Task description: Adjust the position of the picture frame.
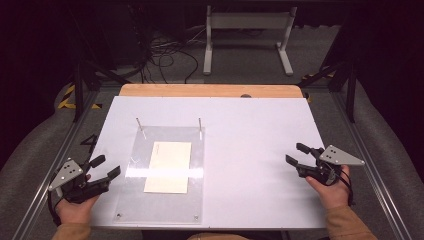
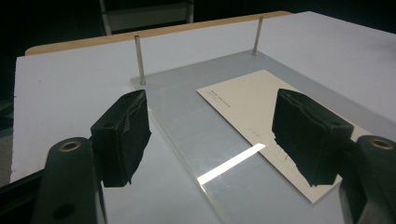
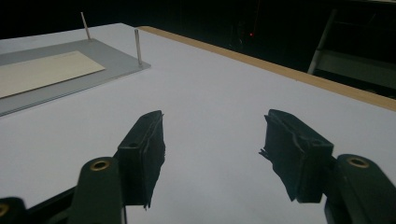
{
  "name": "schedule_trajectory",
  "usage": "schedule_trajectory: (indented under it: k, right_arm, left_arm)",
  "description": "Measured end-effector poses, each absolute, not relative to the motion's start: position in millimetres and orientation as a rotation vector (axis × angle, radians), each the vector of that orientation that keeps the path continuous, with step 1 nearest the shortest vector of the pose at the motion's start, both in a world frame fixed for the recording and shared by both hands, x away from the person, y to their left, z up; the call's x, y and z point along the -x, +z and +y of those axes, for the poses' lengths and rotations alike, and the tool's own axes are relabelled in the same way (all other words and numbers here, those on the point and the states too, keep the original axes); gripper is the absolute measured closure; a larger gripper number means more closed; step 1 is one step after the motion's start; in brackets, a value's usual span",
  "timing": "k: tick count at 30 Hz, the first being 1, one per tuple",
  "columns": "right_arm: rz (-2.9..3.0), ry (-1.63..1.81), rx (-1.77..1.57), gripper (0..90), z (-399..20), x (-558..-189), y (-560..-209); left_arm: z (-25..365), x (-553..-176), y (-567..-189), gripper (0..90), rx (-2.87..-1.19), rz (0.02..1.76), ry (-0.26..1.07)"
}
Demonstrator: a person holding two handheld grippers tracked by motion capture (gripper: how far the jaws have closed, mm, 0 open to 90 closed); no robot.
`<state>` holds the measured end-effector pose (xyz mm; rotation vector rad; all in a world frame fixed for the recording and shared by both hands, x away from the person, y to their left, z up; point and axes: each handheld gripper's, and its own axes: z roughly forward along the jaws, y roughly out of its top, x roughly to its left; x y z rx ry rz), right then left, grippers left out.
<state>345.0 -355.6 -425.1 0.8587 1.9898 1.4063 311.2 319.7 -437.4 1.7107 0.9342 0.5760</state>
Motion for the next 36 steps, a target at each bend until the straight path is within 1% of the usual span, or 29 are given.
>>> schedule_trajectory:
  k: [7, 10, 20, 22, 25, 28, 31, 36]
  right_arm:
    - [1.993, 1.407, -0.864, 37.9, -355.6, -344.5, -425.4]
    - [1.995, 1.41, -0.873, 38.0, -356.2, -344.2, -425.8]
    - [2.004, 1.409, -0.881, 38.3, -356.4, -344.3, -426.6]
    - [2.008, 1.409, -0.885, 38.3, -356.6, -344.6, -427.2]
    - [2.009, 1.412, -0.886, 38.4, -356.7, -345.1, -427.6]
    - [2.01, 1.413, -0.886, 38.5, -356.7, -345.2, -427.8]
    - [2.01, 1.413, -0.891, 38.5, -356.8, -345.0, -427.9]
    - [2.011, 1.414, -0.89, 38.4, -356.9, -344.9, -428.4]
  left_arm:
    - [318.3, -314.9, -439.7, 28.5, -1.743, 0.977, 0.572]
    - [318.2, -319.6, -443.9, 29.9, -1.771, 1.034, 0.547]
    - [319.9, -327.3, -453.1, 32.4, -1.806, 1.117, 0.474]
    - [319.6, -329.4, -455.2, 34.4, -1.83, 1.146, 0.446]
    - [319.6, -332.2, -457.9, 39.6, -1.849, 1.181, 0.407]
    - [320.0, -334.5, -460.3, 47.9, -1.866, 1.201, 0.368]
    - [319.1, -336.8, -462.4, 62.7, -1.882, 1.223, 0.324]
    - [316.6, -343.1, -469.2, 81.4, -1.926, 1.273, 0.271]
